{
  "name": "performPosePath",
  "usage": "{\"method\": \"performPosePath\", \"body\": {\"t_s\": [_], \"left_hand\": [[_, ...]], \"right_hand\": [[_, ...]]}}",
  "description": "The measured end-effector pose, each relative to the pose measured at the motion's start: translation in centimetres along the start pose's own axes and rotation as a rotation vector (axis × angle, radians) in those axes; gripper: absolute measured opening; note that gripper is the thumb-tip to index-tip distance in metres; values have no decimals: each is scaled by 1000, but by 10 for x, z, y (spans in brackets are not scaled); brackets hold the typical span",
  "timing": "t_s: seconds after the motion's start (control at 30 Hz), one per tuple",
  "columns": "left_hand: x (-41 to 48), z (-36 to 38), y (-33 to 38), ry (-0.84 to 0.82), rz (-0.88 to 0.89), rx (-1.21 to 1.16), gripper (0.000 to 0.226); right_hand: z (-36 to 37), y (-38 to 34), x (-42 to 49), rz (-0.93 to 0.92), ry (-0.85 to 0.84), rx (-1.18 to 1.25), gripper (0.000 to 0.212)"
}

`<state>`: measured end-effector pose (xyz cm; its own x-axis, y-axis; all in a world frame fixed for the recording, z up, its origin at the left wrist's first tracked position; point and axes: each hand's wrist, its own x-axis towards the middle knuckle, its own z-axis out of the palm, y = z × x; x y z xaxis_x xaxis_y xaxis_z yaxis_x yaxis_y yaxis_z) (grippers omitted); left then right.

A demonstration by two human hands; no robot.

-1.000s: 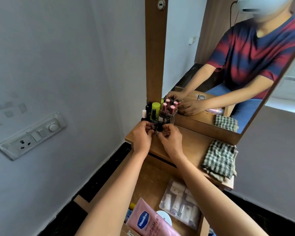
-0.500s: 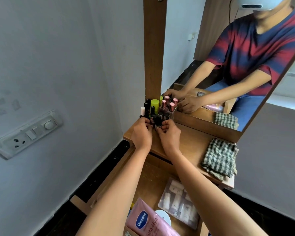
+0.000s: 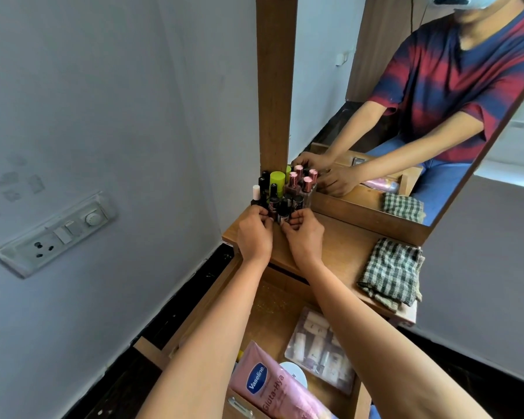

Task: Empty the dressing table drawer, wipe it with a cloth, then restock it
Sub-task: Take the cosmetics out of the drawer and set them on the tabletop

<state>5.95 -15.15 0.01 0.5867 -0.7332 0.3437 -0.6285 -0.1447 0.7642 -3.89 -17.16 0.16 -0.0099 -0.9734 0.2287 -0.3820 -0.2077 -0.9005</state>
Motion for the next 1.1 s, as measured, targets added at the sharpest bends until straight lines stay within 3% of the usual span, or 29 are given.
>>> {"method": "performPosePath", "body": {"t_s": [0.27, 0.43, 0.5, 0.6, 0.7, 0.87, 1.1], "left_hand": [[-27, -46, -11, -65, -11, -67, 15], [-56, -87, -35, -234, -58, 13, 9], [-70, -100, -47, -330, -75, 81, 8], [-90, -114, -63, -507, -56, 197, 9], [-110, -124, -74, -701, 0, 331, 10], [-125, -129, -81, -943, 102, 545, 15], [-127, -128, -76, -1028, 79, 624, 24]], "right_hand": [[-27, -5, -36, -20, -118, 129, 16], [-47, -3, -80, -139, -418, 36, 5], [-49, 0, -99, -80, -598, 4, 12], [-50, 8, -125, -103, -823, -268, 23], [-52, 12, -149, -78, -947, -380, 33], [-55, 16, -168, -78, -975, -483, 37], [-75, 22, -153, 54, -737, -369, 28]]}}
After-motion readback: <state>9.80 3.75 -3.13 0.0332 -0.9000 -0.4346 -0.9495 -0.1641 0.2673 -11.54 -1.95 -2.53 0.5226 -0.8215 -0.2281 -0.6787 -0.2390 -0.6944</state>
